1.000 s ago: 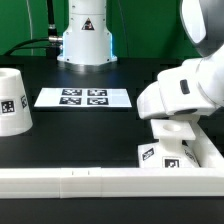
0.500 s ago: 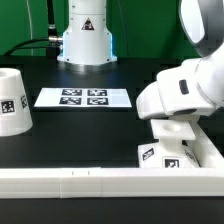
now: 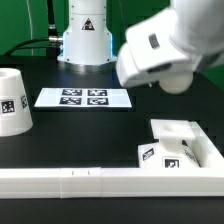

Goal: Assemble lamp

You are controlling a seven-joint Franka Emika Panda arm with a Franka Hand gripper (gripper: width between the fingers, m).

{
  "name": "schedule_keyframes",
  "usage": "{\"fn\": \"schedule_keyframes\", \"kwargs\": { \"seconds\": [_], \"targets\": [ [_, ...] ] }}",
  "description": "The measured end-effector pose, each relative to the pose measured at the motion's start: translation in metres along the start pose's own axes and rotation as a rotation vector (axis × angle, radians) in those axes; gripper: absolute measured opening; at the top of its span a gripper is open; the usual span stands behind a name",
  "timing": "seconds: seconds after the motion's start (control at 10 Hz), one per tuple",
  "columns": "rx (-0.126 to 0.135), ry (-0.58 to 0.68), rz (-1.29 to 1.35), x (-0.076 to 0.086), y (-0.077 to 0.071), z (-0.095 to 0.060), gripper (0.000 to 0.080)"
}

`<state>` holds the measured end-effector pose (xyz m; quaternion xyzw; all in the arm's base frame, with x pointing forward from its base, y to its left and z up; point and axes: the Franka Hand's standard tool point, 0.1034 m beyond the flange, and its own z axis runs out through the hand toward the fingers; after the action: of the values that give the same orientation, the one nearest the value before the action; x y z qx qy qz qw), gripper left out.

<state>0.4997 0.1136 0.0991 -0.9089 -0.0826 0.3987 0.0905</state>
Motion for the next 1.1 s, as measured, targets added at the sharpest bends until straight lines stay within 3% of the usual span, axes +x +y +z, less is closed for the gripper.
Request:
{"fn": "schedule_keyframes", "kwargs": {
  "seconds": [0.1, 0.3, 0.4, 0.5, 0.6, 0.7, 1.0, 1.1],
  "targets": [
    [0.002, 0.023, 0.005, -0.005, 0.003, -0.007, 0.0577],
    [-0.002, 0.023, 0.003, -0.001, 0.002, 0.001, 0.0577],
    [-0.016, 0.149, 0.008, 0.011, 0.004, -0.008, 0.0577],
    [-0.033, 0.268, 0.014, 0.011, 0.007, -0.013, 0.0577],
    [-0.038, 0.291, -0.002, 0.001, 0.012, -0.017, 0.0577],
    [-0.041, 0.353, -0.011, 0.003, 0.016, -0.031, 0.0577],
    [-0.054, 0.486, -0.008, -0.018, 0.019, -0.061, 0.0577],
    [-0.069, 0.591, -0.004, -0.009, 0.023, -0.068, 0.0577]
  ]
}}
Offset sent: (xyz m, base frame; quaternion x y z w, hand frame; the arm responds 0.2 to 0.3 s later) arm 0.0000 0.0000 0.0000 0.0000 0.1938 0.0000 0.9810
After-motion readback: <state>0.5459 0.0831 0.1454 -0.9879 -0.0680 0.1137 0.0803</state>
